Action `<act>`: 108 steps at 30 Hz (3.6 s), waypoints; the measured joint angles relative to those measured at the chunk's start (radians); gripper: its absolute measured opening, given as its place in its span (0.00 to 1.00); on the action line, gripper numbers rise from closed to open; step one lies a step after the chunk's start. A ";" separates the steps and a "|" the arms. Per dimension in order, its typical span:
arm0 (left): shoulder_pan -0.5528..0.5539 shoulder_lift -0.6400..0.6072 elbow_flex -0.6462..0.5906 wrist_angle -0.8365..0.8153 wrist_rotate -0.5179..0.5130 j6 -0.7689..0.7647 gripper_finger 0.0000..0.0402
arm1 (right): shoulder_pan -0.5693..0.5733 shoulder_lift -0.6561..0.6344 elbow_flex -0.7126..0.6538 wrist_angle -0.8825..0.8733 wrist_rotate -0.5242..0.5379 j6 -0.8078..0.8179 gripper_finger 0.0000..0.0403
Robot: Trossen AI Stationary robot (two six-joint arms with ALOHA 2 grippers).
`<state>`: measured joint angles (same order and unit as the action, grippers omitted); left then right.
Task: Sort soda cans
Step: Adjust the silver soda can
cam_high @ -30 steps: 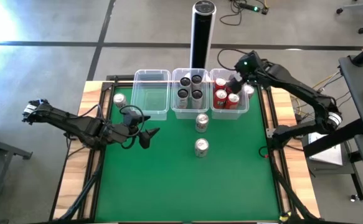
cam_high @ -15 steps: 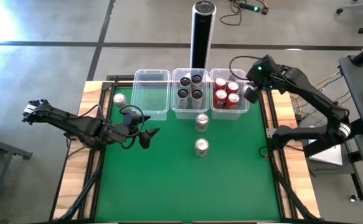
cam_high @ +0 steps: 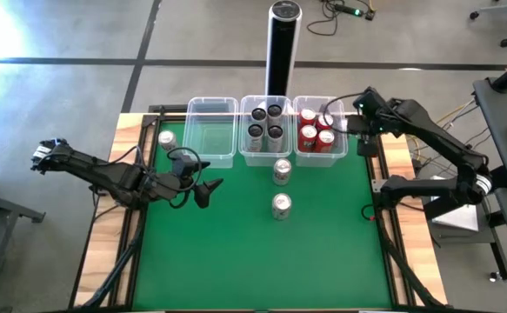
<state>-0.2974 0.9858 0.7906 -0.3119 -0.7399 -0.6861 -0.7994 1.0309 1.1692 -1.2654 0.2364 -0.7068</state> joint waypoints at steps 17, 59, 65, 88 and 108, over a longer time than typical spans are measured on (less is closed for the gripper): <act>-0.001 0.000 0.000 0.005 0.026 -0.049 0.91 | -0.106 0.168 -0.135 0.201 -0.004 -0.074 0.92; 0.000 0.023 0.000 0.004 0.016 -0.110 0.91 | -0.245 0.307 -0.147 0.358 -0.212 -0.036 0.90; 0.000 0.022 0.000 0.003 0.016 -0.109 0.91 | -0.251 0.308 -0.149 0.386 -0.209 0.009 0.81; 0.000 0.022 0.000 0.003 0.014 -0.109 0.91 | -0.253 0.301 -0.136 0.376 -0.194 0.081 0.69; 0.000 0.022 0.000 0.003 0.014 -0.109 0.91 | -0.253 0.309 -0.121 0.381 -0.181 0.041 0.78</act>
<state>-0.2974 1.0081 0.7906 -0.3084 -0.7258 -0.7948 -1.0519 1.3402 1.0483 -0.8846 0.0549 -0.6660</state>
